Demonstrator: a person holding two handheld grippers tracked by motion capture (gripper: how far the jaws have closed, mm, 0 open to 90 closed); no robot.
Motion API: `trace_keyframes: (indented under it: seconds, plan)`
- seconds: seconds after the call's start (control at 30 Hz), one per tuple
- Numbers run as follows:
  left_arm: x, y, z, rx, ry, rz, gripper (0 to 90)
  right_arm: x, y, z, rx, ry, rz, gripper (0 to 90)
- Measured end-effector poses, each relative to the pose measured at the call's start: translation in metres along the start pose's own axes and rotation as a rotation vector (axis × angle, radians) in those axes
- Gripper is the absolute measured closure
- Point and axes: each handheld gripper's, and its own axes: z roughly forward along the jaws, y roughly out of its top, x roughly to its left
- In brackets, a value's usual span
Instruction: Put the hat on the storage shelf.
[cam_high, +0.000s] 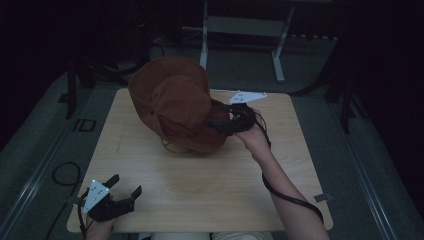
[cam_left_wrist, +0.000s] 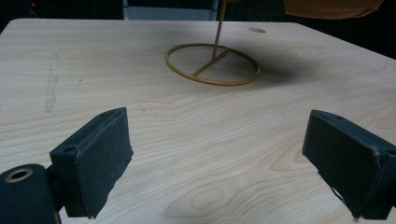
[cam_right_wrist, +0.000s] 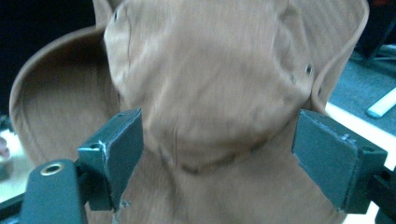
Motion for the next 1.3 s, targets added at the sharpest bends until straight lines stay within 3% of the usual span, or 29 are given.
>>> trace_keyframes:
  seconds: [0.23, 0.33, 0.53, 0.77, 1.03, 1.3]
  plan:
    - [0.001, 0.0, 0.0, 0.003, 0.001, -0.003, 8.4, -0.004, -0.029, -0.017, -0.012, 0.004, 0.032, 16.5]
    - [0.0, 0.0, 0.0, 0.0, -0.004, -0.011, 8.4, -0.005, -0.043, -0.025, -0.01, -0.025, 0.024, 16.5]
    - [-0.001, 0.0, 0.001, 0.007, -0.008, 0.0, 8.4, -0.01, -0.074, -0.037, 0.015, -0.04, 0.055, 16.5]
    - [-0.002, 0.0, 0.002, 0.009, -0.007, 0.0, 8.4, -0.014, -0.123, -0.047, 0.054, -0.062, 0.086, 17.3]
    - [-0.002, 0.0, 0.003, 0.011, -0.007, 0.001, 8.4, -0.014, -0.169, -0.053, 0.081, -0.016, 0.091, 16.6]
    - [-0.002, 0.0, 0.003, -0.002, -0.012, 0.012, 8.4, -0.015, -0.194, -0.069, 0.092, -0.022, 0.097, 17.6]
